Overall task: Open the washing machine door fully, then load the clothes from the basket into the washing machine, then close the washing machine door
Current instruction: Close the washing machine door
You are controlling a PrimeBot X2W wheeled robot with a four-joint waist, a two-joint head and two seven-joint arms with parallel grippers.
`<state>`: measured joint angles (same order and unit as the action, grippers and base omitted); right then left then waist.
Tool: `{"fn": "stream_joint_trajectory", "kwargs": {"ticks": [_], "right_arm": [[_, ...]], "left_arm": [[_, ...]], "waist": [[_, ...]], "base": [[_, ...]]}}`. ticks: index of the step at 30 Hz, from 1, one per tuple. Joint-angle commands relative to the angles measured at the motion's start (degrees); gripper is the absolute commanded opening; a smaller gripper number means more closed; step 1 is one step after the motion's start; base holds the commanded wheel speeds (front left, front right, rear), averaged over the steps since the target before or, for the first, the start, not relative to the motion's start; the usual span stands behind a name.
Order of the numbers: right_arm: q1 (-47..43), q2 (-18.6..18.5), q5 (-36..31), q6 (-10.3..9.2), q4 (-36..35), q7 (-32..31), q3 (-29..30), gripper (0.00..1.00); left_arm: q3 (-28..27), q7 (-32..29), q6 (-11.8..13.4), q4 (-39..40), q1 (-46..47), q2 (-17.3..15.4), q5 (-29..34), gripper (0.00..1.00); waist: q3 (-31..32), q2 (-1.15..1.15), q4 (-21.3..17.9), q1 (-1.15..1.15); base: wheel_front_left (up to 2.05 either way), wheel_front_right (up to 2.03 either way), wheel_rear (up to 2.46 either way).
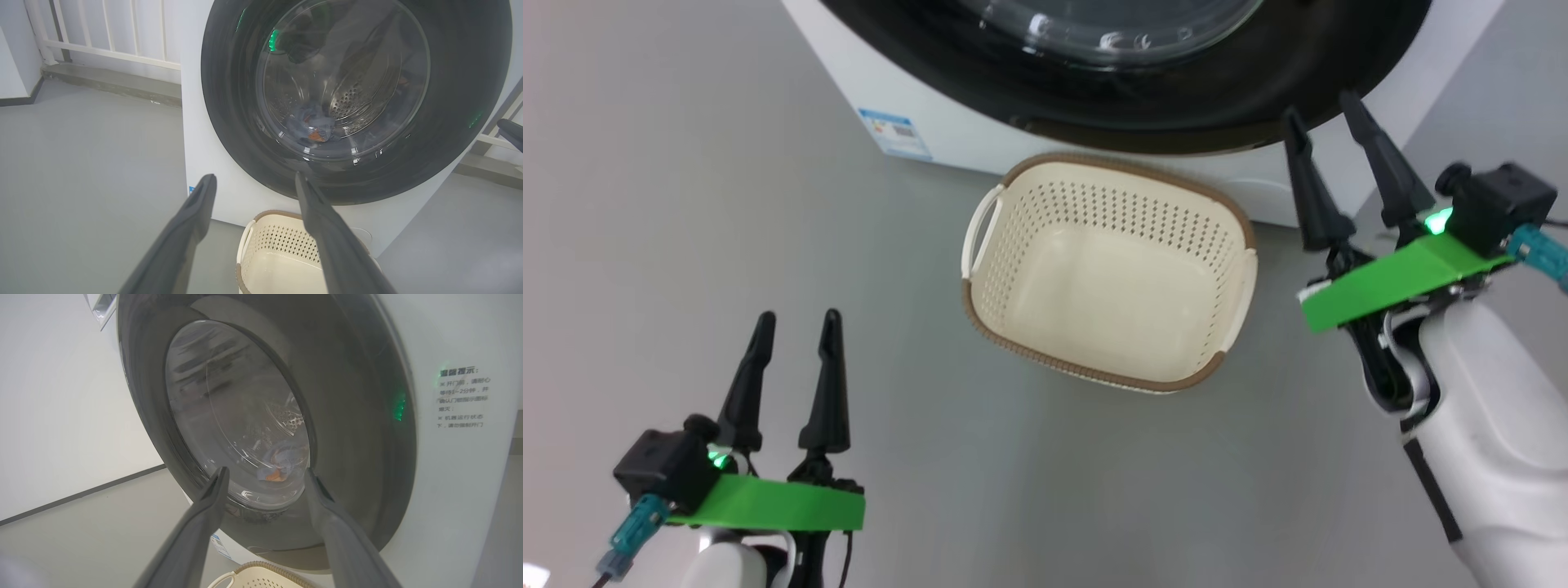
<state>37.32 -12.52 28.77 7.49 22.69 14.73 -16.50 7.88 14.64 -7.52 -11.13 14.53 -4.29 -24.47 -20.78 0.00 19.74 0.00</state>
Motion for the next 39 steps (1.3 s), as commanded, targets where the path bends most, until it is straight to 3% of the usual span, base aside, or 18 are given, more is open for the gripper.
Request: {"fn": "stream_joint_trajectory", "kwargs": {"ticks": [1,18,39], "right_arm": [[-2.65,1.09,0.56,0.0,-1.52,0.27,-0.56,1.0],[-17.27,2.07,0.19,0.0,-2.22,0.27,4.32,1.0],[-26.27,1.71,-0.55,0.0,-3.65,0.27,7.86,1.0]], "left_arm": [[-2.72,0.36,0.03,0.77,-1.06,-2.05,0.47,1.0],[-6.33,0.36,0.03,-1.52,-5.14,-7.37,1.03,1.0],[-7.28,0.36,0.03,-3.25,-10.4,-11.63,-0.14,1.0]], "waist": [[3.6,0.0,-3.02,0.0],[11.61,0.0,-11.52,0.0],[17.63,0.0,-21.33,0.0]], "base": [[0.0,0.0,0.0],[0.0,0.0,0.0],[0.0,0.0,0.0]]}}
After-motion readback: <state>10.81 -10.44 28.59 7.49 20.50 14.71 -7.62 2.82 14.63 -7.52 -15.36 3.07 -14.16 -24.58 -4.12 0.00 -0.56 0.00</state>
